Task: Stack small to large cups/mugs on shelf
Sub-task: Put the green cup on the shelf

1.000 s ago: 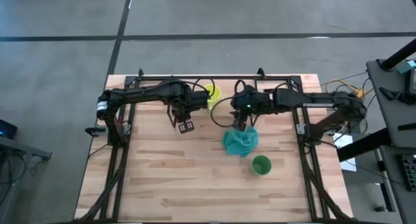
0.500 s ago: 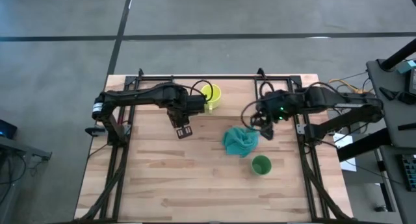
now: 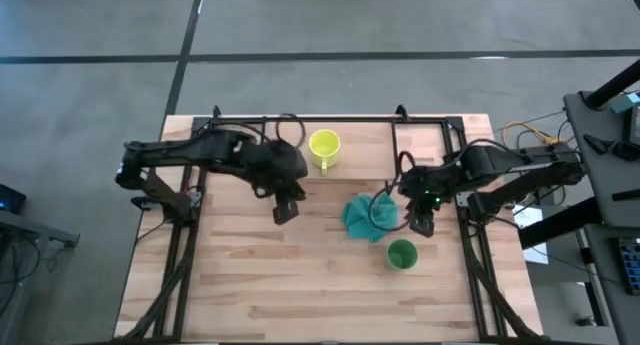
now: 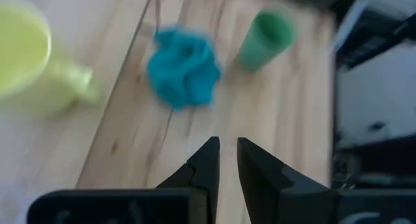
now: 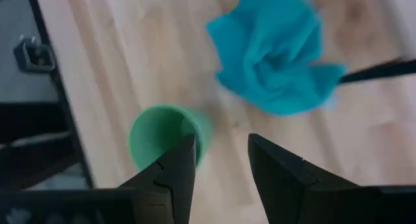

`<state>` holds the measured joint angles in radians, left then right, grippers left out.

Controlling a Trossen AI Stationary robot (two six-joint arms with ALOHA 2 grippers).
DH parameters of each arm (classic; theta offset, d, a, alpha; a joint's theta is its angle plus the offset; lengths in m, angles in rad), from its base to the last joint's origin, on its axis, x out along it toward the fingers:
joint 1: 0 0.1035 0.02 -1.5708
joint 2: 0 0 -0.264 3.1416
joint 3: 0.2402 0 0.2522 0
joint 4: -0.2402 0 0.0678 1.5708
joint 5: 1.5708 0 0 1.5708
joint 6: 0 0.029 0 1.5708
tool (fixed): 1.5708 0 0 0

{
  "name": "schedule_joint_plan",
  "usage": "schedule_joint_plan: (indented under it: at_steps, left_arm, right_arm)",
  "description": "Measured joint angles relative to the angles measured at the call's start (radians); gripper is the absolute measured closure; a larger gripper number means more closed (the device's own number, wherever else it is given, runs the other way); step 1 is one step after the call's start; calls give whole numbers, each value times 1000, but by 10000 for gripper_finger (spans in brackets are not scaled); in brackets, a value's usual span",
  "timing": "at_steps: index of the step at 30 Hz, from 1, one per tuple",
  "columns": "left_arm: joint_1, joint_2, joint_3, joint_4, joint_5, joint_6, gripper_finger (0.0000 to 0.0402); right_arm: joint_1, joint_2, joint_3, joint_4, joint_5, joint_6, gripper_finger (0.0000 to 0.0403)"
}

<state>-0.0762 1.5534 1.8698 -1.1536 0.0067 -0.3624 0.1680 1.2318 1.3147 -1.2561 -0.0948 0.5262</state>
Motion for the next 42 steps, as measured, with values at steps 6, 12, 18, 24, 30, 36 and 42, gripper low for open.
schedule_joint_plan:
  at_steps: [6,12,18,24,30,36,42]
  left_arm:
    - [-24,-61,-9,170,0,2,362]
    - [-37,-85,-11,196,-1,6,362]
    - [-41,-88,-11,195,-1,7,362]
    - [-43,-88,-11,194,5,9,362]
    - [-43,-88,-11,194,8,10,362]
    - [-43,-88,-11,194,10,11,362]
    - [-43,-88,-11,194,11,9,362]
  right_arm:
    - [19,102,-14,-12,-69,20,266]
    - [54,226,-22,-37,-70,-2,266]
    - [59,320,-23,-41,-70,-36,266]
    - [59,356,-23,-37,-69,-64,266]
    - [59,344,-25,-33,-66,-59,266]
    - [61,315,-11,-36,-75,-56,266]
    - [94,312,-11,-42,-115,-56,266]
